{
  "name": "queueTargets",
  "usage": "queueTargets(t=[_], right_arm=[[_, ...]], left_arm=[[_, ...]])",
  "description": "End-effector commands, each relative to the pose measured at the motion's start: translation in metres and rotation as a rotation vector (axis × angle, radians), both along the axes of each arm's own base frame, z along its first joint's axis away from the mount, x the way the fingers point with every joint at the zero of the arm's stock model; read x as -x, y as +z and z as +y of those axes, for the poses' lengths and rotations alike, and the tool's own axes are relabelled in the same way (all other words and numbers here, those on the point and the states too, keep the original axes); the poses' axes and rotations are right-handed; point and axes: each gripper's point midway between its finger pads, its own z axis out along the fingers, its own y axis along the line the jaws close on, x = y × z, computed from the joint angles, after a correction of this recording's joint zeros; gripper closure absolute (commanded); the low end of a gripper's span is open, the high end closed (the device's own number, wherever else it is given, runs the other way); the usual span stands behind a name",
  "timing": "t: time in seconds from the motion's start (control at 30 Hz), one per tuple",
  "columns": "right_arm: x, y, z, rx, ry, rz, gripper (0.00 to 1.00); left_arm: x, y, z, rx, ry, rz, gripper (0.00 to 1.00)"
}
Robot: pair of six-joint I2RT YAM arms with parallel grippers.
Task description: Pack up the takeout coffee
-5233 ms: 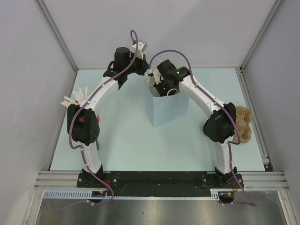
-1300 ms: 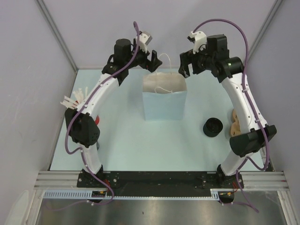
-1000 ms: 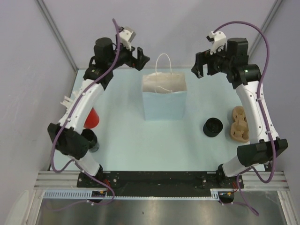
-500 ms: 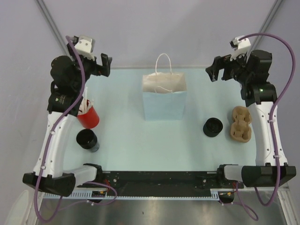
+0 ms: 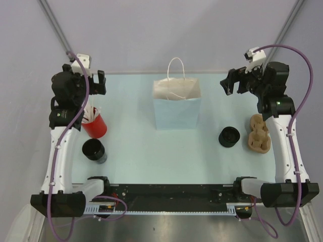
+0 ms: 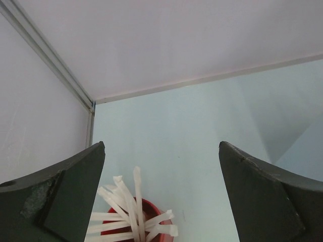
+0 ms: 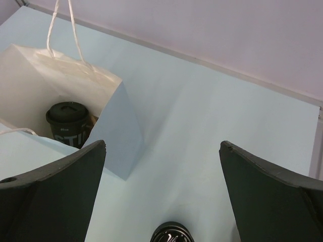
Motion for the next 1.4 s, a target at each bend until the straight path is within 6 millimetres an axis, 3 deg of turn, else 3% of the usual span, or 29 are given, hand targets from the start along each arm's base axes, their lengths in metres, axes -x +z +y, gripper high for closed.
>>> queueTargets(t=[0.0, 0.23, 0.53, 1.07, 1.37], right_arm=[[0.004, 0.009, 0.005, 0.006, 0.039, -0.051, 0.0], [0.004, 0.001, 0.007, 0.029, 0.038, -0.043, 0.0], [0.002, -0.009, 0.014, 0.032, 0.059, -0.023, 0.0], [0.0, -0.02, 0.023, 0.027, 0.092, 0.003, 0.0], [0.0, -0.023, 0.025, 0.028, 0.099, 0.011, 0.0]], left_arm=[[0.015, 0.017, -0.002, -0.025, -0.082, -0.042, 0.01], [-0.004, -0.016, -0.002, -0.067, -0.114, 0.025, 0.0], [-0.032, -0.058, 0.017, -0.094, -0.045, 0.169, 0.0], [-0.049, -0.114, 0.052, -0.229, 0.072, 0.355, 0.01], [-0.055, -0.13, 0.06, -0.257, 0.095, 0.4, 0.01]])
